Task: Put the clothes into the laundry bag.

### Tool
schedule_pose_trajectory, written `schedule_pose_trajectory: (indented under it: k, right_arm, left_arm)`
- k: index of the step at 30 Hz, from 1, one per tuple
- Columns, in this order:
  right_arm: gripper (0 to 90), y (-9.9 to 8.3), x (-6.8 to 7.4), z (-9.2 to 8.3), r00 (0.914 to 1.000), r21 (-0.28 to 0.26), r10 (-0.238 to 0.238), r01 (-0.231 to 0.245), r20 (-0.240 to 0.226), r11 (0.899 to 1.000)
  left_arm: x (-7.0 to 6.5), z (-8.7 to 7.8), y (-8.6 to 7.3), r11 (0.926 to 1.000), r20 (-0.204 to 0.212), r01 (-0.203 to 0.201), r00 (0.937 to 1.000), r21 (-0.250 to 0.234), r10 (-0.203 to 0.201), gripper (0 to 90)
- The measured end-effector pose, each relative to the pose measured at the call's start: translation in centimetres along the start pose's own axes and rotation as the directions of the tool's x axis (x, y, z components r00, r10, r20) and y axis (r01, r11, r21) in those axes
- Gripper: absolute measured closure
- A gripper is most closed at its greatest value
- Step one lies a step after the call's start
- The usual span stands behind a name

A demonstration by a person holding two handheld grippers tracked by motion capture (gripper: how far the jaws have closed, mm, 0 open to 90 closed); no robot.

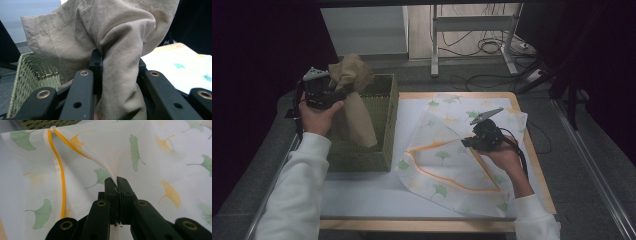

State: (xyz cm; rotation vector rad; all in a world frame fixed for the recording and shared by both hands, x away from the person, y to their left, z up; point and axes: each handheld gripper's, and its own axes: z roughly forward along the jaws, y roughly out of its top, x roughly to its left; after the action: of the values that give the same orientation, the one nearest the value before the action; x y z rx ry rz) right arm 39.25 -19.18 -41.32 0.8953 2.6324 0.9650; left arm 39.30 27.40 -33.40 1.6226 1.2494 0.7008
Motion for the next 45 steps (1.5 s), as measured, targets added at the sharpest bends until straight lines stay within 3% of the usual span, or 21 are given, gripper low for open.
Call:
schedule_pose_trajectory:
  k: [31, 45]
  right_arm:
    - [86.6, 0.0, 0.0, 0.1, 1.0, 0.002, -0.001, 0.001, 0.003, 1.0]
    - [86.6, 0.0, 0.1, 0.1, 1.0, 0.002, -0.002, 0.002, 0.003, 1.0]
  left_arm:
    - [-1.6, -2.5, 1.1, 0.9973, 0.054, -0.009, 0.9984, -0.073, 0.013, 71.0]
    - [-3.6, -4.7, 1.3, 0.9906, 0.1, -0.046, 0.9933, -0.129, 0.059, 71.0]
